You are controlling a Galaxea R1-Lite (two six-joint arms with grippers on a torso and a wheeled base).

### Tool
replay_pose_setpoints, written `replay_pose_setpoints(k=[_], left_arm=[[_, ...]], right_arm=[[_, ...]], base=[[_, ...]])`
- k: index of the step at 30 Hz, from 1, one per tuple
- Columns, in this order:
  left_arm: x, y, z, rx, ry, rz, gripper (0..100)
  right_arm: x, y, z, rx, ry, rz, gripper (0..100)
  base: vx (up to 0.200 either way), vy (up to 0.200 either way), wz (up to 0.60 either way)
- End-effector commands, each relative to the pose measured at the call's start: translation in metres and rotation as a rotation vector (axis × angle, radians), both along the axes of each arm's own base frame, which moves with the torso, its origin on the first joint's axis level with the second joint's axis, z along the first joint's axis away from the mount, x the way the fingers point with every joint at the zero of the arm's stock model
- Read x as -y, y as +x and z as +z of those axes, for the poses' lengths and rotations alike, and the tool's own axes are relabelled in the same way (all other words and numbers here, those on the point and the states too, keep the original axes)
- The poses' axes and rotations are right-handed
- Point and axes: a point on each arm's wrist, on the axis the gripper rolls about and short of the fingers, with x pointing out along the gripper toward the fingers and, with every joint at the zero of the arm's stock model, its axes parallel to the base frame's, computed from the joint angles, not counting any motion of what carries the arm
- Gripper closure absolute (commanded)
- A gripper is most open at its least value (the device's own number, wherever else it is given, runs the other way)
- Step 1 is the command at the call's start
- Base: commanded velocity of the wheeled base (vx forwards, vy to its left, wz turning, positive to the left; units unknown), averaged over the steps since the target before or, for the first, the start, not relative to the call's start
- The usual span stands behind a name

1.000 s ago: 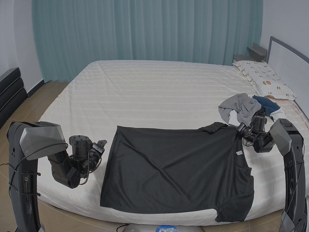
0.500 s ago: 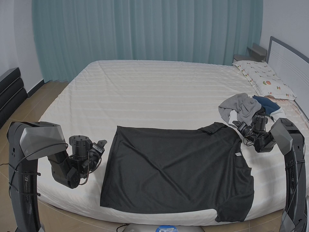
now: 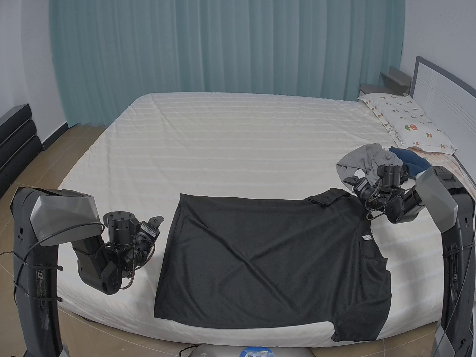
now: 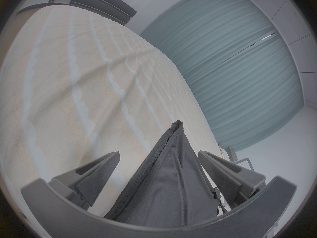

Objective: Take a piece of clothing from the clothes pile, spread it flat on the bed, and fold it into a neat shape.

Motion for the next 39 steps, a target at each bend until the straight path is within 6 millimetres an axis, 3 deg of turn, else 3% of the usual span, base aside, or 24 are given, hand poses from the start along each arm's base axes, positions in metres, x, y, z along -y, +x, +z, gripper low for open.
replay_pose_setpoints(k=[1, 8, 22, 29, 31, 36, 39], left_arm=[[0.0, -0.001, -0.001, -0.002, 0.001, 0.0, 0], [0.0, -0.001, -0.002, -0.006, 0.004, -0.001, 0], [0.0, -0.001, -0.003, -0.006, 0.006, -0.002, 0], [0.0, -0.001, -0.003, -0.006, 0.008, -0.001, 0], [0.0, -0.001, -0.003, -0.006, 0.008, -0.003, 0], [0.0, -0.001, -0.003, -0.006, 0.006, -0.001, 0], [0.0, -0.001, -0.003, -0.006, 0.008, -0.003, 0]], right_arm=[[-0.028, 0.002, 0.015, 0.004, 0.007, 0.06, 0], [-0.049, 0.014, 0.01, -0.081, 0.01, 0.105, 0], [-0.056, 0.032, -0.003, -0.144, 0.007, 0.114, 0], [-0.072, 0.04, -0.028, -0.18, -0.005, 0.133, 0], [-0.075, 0.041, -0.028, -0.163, -0.004, 0.139, 0], [-0.073, 0.053, -0.013, 0.1, 0.012, 0.145, 0], [-0.071, 0.057, 0.008, 0.291, 0.015, 0.139, 0]], base=[[0.0, 0.0, 0.0], [0.0, 0.0, 0.0], [0.0, 0.0, 0.0], [0.0, 0.0, 0.0], [0.0, 0.0, 0.0], [0.0, 0.0, 0.0], [0.0, 0.0, 0.0]])
